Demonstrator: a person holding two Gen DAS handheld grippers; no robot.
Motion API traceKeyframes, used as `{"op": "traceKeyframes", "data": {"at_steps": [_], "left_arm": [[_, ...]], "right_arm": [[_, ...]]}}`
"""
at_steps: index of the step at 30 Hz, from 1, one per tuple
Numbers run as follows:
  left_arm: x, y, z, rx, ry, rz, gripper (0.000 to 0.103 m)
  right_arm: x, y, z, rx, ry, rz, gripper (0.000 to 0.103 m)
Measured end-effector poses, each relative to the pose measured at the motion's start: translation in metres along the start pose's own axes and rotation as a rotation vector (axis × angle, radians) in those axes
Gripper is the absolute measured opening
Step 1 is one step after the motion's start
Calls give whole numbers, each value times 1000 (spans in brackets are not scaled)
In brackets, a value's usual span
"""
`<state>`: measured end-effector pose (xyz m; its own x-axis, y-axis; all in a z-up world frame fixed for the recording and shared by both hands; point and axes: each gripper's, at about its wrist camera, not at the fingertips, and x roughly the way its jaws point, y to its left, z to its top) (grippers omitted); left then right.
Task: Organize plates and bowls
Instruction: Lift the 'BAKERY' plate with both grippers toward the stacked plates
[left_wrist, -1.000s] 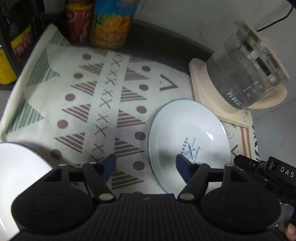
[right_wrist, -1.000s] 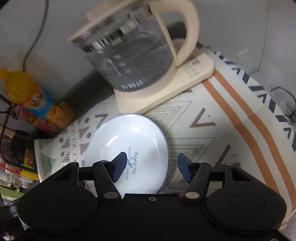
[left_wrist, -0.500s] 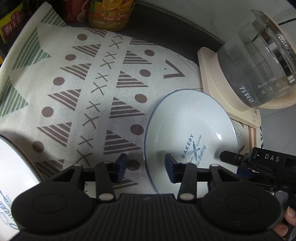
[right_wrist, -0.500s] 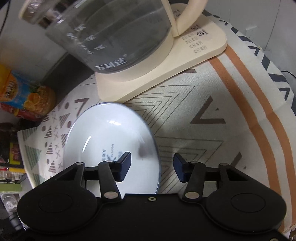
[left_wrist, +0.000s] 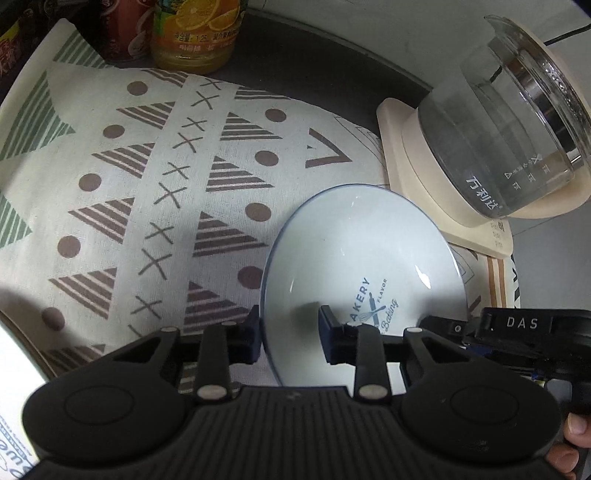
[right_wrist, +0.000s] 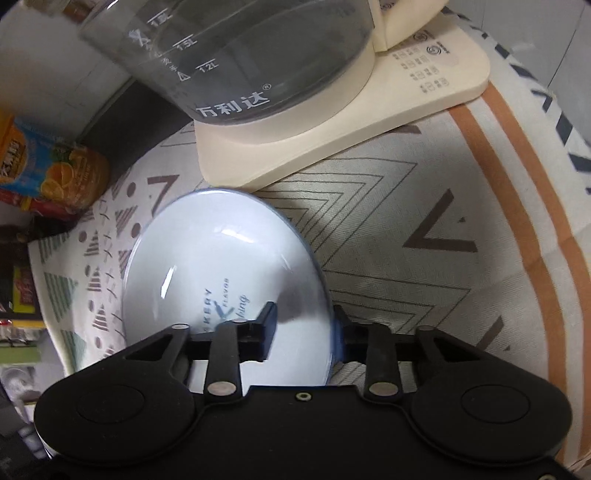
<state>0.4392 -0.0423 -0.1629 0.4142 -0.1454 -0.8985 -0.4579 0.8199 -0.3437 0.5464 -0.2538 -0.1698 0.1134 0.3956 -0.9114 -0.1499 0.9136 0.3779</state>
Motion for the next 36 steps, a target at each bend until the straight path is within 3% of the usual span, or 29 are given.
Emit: {"op": "traceKeyframes", "data": {"at_steps": [3, 10, 16, 36], "left_arm": [[-3, 7, -1, -2, 3, -12, 21], [-19, 18, 3, -5, -37, -42, 21], [-38, 24, 9, -4, -81, -51, 21], [-101, 69, 3, -49, -185, -53, 21]], "right_arm": [[-2, -7, 0, 11, -12, 10, 19], [-15, -13, -8, 17, -67, 107, 10], [-28, -3, -12, 21, -116, 146, 9], [-46, 54, -43, -43, -164, 199, 9]]}}
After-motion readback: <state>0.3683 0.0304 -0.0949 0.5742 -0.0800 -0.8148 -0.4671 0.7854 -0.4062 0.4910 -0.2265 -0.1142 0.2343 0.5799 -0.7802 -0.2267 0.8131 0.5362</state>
